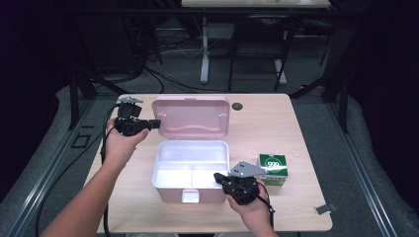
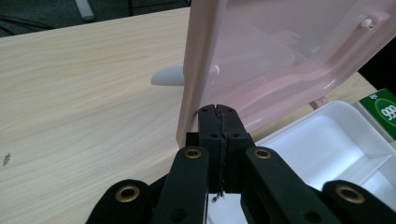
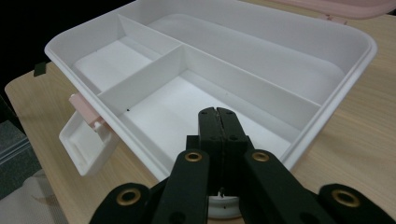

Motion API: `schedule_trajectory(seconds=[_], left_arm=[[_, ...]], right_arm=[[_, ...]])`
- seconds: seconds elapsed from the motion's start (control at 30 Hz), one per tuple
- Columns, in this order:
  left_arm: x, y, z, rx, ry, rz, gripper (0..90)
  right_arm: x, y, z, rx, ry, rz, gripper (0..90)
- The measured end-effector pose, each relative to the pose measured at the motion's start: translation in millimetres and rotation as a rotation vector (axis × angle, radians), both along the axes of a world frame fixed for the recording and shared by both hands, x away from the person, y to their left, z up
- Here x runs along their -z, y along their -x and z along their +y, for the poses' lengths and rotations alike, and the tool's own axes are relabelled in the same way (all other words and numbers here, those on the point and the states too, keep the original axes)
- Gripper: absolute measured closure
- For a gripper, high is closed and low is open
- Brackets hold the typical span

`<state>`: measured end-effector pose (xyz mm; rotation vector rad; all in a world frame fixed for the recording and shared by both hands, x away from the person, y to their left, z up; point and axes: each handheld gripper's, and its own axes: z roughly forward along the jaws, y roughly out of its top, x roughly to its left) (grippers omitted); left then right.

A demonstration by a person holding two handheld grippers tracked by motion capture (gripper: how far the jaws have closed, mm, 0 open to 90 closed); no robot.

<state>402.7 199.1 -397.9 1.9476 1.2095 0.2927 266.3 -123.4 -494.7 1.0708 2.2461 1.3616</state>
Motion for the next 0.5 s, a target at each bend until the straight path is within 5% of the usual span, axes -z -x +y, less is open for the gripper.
schedule_trajectory(seconds=[0.27, 0.5], left_arm=[[1.8, -3.5, 2.2, -0.028, -0.067, 0.055, 89.5], [4.0, -5.4, 11.4, -0.052, -0.148, 0.159, 88.4]], right_arm=[[0.0, -0.1, -0.1, -0.001, -0.001, 0.001, 90.0], [0.1, 0.1, -0.1, 0.000, 0.000, 0.000, 90.0]])
